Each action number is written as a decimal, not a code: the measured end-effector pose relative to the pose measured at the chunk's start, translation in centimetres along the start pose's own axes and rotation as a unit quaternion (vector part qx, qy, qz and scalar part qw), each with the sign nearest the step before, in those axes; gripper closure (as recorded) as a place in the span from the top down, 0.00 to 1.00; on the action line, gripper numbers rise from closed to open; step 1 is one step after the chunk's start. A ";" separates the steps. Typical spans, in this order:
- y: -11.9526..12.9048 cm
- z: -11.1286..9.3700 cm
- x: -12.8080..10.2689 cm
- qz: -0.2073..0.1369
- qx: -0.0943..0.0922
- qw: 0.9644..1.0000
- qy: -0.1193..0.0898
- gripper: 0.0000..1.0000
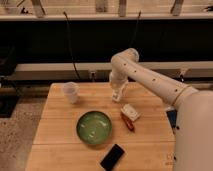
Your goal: Knock the bottle over
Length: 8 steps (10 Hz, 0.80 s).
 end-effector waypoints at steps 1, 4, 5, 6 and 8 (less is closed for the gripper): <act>0.2 0.3 0.8 0.003 -0.001 1.000 0.001 0.00; 1.3 0.6 2.5 0.015 -0.002 1.000 0.007 0.00; 1.9 0.7 3.0 0.020 -0.002 1.000 0.010 0.00; 2.4 0.6 3.5 0.025 -0.001 1.000 0.012 0.00; 3.4 0.4 3.9 0.030 0.001 0.999 0.013 0.00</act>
